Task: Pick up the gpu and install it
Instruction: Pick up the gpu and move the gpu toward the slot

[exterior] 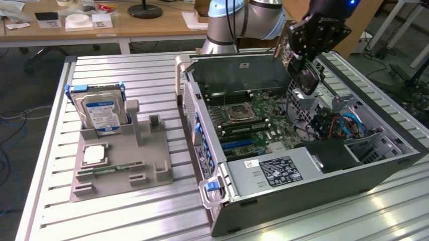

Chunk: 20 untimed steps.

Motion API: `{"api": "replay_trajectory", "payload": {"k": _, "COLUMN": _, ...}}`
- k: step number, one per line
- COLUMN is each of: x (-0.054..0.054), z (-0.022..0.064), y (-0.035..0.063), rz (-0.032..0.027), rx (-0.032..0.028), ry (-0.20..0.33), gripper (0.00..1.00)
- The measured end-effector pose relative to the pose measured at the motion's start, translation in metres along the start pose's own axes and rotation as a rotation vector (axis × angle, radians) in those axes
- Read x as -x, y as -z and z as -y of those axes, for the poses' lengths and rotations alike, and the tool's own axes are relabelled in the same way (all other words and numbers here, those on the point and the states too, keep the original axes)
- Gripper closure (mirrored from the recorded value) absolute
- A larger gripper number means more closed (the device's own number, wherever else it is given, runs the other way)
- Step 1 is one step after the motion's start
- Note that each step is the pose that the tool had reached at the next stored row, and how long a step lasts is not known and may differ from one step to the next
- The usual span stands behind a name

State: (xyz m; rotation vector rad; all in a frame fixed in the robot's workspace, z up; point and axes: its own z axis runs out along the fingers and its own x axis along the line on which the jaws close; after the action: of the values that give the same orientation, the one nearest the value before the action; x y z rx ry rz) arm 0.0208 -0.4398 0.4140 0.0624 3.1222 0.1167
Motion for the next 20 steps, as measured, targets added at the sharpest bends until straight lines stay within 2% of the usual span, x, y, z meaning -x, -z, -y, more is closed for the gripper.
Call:
{"api": "replay_trajectory", "payload": {"k": 16, "x": 0.007, "z": -0.0003, "y": -0.0001, "rz": 0.0000, "rx": 0.0000, "ry": 0.000, "gripper": 0.73}}
{"api": "replay_trajectory", "payload": {"k": 20, "x": 0.012, "z": -0.0005, "y": -0.0002, "rz": 0.0000, "rx": 0.0000, "ry": 0.000, "gripper": 0.73}}
